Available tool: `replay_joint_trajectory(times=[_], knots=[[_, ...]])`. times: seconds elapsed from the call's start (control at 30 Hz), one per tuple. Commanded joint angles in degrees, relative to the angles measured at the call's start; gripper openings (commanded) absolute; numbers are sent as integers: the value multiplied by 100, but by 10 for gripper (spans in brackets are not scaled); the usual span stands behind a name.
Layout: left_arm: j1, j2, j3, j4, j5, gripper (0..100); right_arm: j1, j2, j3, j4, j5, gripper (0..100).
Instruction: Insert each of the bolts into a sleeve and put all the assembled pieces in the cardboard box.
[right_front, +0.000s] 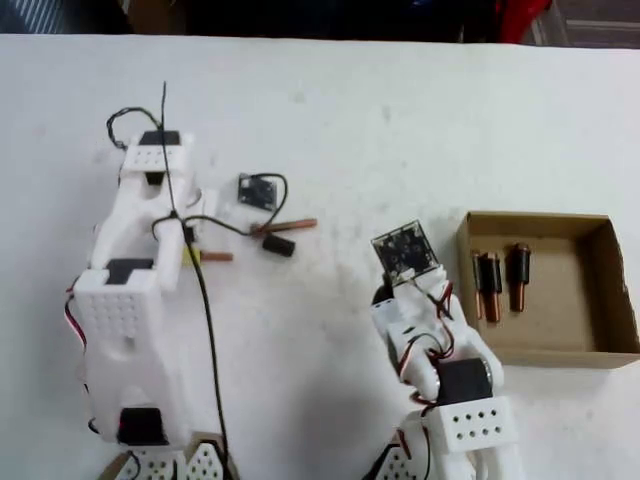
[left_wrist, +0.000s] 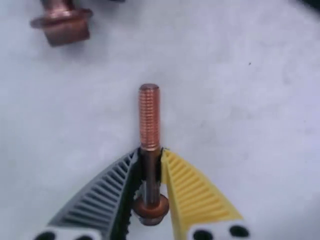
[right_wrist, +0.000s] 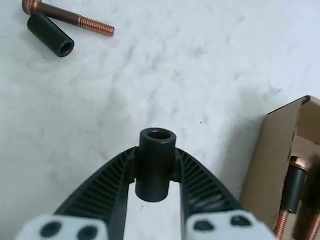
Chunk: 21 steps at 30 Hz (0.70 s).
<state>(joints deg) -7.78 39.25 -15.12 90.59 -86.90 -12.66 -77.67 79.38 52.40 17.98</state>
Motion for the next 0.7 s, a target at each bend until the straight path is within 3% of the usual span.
replay_joint_trajectory(times=[0.0,0.17,0.67], knots=[[215,84,-598,607,-70,86,48,-31,70,-400,26,20],[426,189,-835,941,-53,87,48,-31,185,-585,26,20],[453,207,-809,932,-44,117,48,-31,185,-567,167,20]])
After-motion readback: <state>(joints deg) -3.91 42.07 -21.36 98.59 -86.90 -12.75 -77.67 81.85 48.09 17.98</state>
